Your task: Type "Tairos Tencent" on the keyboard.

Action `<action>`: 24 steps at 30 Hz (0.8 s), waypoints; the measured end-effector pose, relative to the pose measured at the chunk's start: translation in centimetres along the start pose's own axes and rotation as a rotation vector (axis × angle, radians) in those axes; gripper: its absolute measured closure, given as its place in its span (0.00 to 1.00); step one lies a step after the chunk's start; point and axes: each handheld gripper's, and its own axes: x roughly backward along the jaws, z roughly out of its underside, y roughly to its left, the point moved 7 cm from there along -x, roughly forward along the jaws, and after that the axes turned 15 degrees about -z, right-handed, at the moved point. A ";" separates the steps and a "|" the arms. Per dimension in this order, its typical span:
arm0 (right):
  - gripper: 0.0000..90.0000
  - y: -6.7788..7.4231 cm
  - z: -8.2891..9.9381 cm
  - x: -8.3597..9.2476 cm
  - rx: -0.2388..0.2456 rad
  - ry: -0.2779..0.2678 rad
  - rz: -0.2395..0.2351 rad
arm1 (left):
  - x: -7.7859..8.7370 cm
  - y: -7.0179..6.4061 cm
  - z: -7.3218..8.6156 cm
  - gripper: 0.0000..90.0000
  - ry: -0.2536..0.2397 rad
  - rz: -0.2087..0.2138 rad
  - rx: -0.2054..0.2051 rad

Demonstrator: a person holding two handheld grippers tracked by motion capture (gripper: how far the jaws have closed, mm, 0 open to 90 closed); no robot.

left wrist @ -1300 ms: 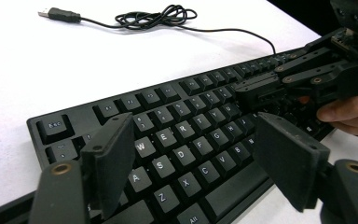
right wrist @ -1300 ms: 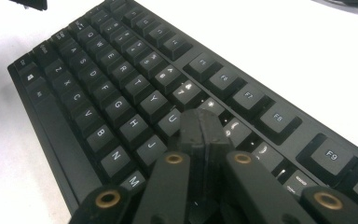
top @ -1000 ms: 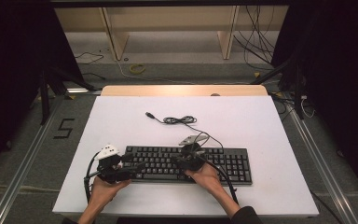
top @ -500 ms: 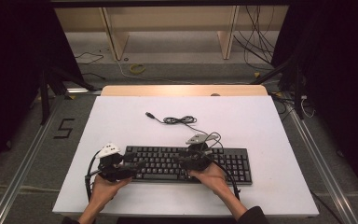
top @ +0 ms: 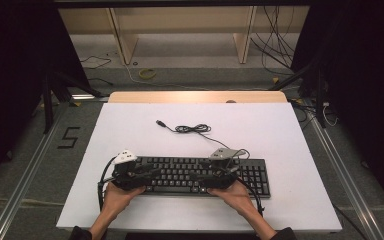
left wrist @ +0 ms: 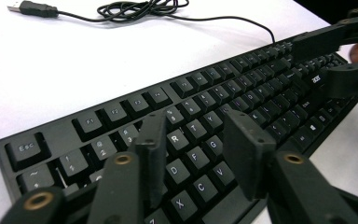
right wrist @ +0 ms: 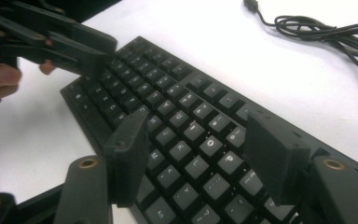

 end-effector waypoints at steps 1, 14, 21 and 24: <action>0.45 0.0 0.0 0.1 0.005 -0.004 -0.003 | -0.1 0.0 -0.1 0.69 0.003 0.001 -0.003; 0.42 0.5 1.3 1.4 0.005 -0.006 -0.007 | -2.1 -0.6 -0.3 0.99 0.068 -0.024 -0.075; 0.40 0.9 1.5 1.7 0.010 -0.009 -0.013 | -3.0 -0.9 -0.1 0.99 0.096 -0.033 -0.101; 0.40 1.0 1.6 1.9 0.012 -0.016 -0.017 | -3.1 -0.9 0.0 0.99 0.104 -0.034 -0.098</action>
